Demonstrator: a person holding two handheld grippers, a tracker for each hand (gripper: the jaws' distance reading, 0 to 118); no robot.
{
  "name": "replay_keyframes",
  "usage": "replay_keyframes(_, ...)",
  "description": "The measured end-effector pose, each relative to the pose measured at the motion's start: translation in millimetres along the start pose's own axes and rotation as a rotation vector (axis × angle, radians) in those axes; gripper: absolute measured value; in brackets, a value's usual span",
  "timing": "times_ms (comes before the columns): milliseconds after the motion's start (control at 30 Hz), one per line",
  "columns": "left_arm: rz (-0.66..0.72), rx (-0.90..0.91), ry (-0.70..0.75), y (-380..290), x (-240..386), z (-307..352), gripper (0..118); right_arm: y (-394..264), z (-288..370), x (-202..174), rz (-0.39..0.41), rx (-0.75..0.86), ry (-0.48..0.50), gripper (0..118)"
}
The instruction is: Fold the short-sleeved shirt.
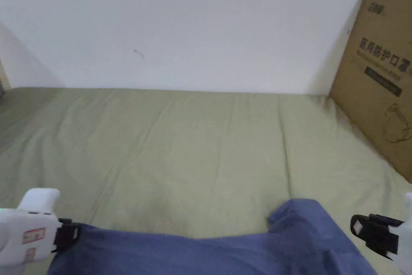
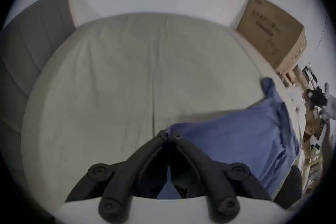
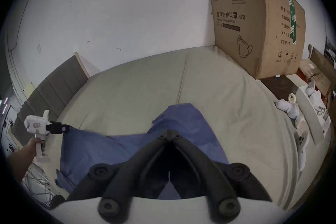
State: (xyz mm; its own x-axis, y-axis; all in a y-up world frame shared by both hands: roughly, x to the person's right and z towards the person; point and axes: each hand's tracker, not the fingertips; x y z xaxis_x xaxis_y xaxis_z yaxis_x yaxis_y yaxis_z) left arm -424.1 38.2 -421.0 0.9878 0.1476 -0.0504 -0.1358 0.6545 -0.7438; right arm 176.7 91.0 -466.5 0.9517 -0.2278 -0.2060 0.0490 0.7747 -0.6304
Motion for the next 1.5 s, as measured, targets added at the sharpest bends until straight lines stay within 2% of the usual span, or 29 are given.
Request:
replay_keyframes(67, 0.038, 0.026, -0.042, 2, -3, 22, 0, 17, -24, 21, -0.036, -0.044, 0.0, 0)
replay_keyframes(133, 0.017, 0.032, -0.038, 1, 3, 40, 0, 30, -52, 45, -0.08, -0.109, 0.02, 0)
replay_keyframes(167, -0.005, 0.036, -0.033, 1, 4, 47, 0, 35, -67, 54, -0.097, -0.128, -0.013, 1)
replay_keyframes(200, -0.026, 0.03, -0.024, 0, 6, 51, 0, 39, -79, 59, -0.091, -0.139, -0.044, 17)
replay_keyframes(233, -0.048, 0.032, -0.013, -1, 19, 57, 0, 43, -95, 66, -0.087, -0.179, -0.057, 50)
replay_keyframes(267, -0.058, 0.03, -0.008, -2, 22, 60, 0, 45, -112, 72, -0.095, -0.228, -0.058, 50)
replay_keyframes(300, -0.062, 0.029, -0.007, -3, 23, 62, 0, 46, -125, 75, -0.096, -0.273, -0.074, 64)
replay_keyframes(367, -0.054, 0.02, -0.012, -2, 26, 65, 0, 41, -153, 81, -0.091, -0.35, -0.1, 117)
replay_keyframes(400, -0.05, 0.016, -0.012, -2, 27, 64, 0, 39, -162, 84, -0.1, -0.349, -0.1, 118)
replay_keyframes(500, -0.041, 0.008, -0.014, -1, 25, 59, 0, 29, -194, 94, -0.058, -0.512, -0.172, 118)
replay_keyframes(567, -0.035, -0.007, -0.006, -1, 26, 55, 0, 19, -203, 93, 0.021, -0.561, -0.231, 117)
replay_keyframes(700, -0.037, -0.033, 0.002, -4, 24, 47, 0, 10, -203, 75, 0.13, -0.567, -0.224, 110)
replay_keyframes(733, -0.041, -0.039, 0.006, -5, 24, 46, 0, 11, -200, 71, 0.127, -0.555, -0.211, 100)
replay_keyframes(800, -0.04, -0.04, 0.009, -9, 21, 45, 0, 14, -192, 64, 0.121, -0.538, -0.189, 66)
replay_keyframes(833, -0.041, -0.01, 0.008, -13, 21, 47, 0, 16, -186, 62, 0.114, -0.515, -0.176, 41)
replay_keyframes(867, -0.038, 0.024, 0.007, -17, 21, 48, 0, 19, -179, 63, 0.094, -0.49, -0.125, 0)
replay_keyframes(933, 0.016, 0.033, 0.009, -20, 20, 50, 0, 28, -157, 66, -0.002, -0.461, -0.05, 0)
replay_keyframes(967, 0.04, 0.045, 0.012, -22, 20, 54, 0, 33, -144, 69, -0.066, -0.446, 0.031, 0)
replay_keyframes(1000, 0.045, 0.063, 0.011, -23, 21, 59, 0, 38, -131, 68, -0.077, -0.419, 0.049, 0)
replay_keyframes(1100, 0.039, 0.125, -0.002, -20, 29, 83, 0, 54, -73, 64, -0.04, -0.284, 0.025, 0)
replay_keyframes(1300, -0.039, 0.297, -0.006, 10, 51, 165, 0, 97, 53, 48, -0.022, -0.068, 0.033, 0)
replay_keyframes(1433, -0.043, 0.367, -0.028, 43, 58, 220, 0, 129, 131, 20, -0.005, 0.066, 0.049, 0)
replay_keyframes(1500, -0.086, 0.417, -0.009, 60, 62, 244, 0, 148, 154, 12, 0.013, 0.109, 0.058, 0)
